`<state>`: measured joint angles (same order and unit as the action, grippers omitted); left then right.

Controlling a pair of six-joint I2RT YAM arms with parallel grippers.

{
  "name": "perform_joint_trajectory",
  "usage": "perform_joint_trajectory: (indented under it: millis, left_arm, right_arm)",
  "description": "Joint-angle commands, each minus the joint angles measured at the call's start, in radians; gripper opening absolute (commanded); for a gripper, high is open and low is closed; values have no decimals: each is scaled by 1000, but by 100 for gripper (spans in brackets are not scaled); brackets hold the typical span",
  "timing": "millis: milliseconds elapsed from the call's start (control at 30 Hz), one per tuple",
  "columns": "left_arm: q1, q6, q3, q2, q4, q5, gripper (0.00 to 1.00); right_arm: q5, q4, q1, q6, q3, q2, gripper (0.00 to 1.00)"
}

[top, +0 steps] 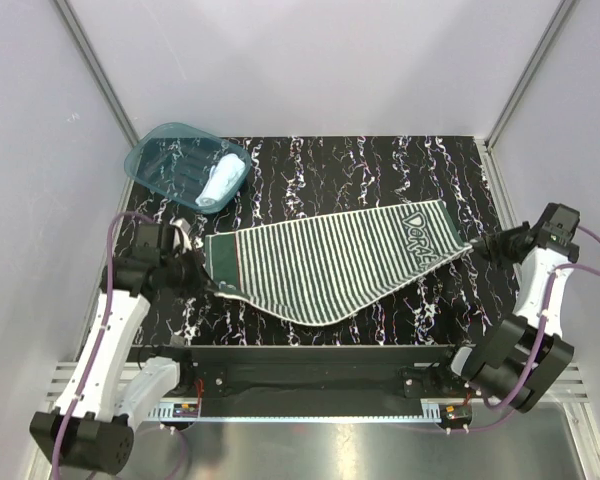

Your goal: Roll the towels

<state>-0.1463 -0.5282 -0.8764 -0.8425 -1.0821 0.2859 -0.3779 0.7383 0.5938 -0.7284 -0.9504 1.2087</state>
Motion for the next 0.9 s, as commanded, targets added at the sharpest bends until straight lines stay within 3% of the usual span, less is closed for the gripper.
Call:
perform_joint_trajectory:
  millis: [0,400,867]
  left_arm:
    - [82,54,-82,-76,117,58,0]
    - [192,56,-185,-357,272,96,0]
    - [294,63,-271,-610,326,84,0]
  right_arm:
    - [-21,-83,-40,-32,-100,77,0]
    - [25,-195,-184,-86,-260,353,0]
    - [48,-172,-287,-103,-563,683,0]
